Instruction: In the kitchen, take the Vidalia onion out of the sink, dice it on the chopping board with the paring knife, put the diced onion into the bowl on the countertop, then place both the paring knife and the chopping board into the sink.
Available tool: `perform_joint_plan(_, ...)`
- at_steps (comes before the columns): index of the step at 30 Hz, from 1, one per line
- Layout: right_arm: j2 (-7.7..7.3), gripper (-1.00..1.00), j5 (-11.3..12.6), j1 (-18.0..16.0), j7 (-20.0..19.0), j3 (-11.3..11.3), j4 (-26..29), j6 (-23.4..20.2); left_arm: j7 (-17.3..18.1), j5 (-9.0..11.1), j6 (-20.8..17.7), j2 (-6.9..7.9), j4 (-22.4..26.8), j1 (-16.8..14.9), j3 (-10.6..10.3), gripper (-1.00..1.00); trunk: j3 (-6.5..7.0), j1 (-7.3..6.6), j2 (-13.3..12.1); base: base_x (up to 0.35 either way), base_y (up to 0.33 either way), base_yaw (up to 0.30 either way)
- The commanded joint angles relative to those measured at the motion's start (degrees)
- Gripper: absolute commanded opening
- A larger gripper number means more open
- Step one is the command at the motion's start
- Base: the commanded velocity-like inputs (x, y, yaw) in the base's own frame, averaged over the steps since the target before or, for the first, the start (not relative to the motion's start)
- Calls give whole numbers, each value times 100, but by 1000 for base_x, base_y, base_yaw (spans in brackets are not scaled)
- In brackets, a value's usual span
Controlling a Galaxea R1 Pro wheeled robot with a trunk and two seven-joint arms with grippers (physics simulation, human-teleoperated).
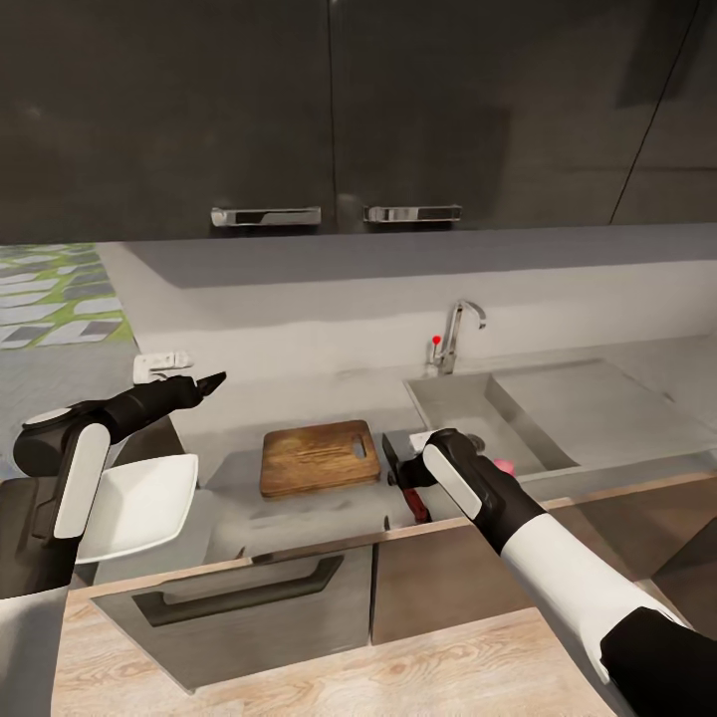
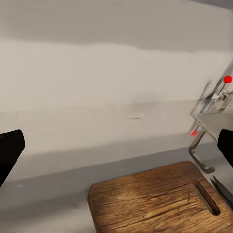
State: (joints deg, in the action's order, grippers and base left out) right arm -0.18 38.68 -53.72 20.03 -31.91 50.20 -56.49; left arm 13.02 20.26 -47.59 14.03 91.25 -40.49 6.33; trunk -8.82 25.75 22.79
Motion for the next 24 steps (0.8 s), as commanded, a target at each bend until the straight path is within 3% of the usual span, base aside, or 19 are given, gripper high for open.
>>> perform_joint_plan(1,-1,100,52,-7,55,-14,5,-11,33,-13,-31,-1,2,-6,8,100,-17,4,13,0,0,0)
perform_joint_plan(24,-7,100,53,-7,62,-17,6,-11,33,-13,-31,-3,1,-7,8,100,-121,4,13,0,0,0)
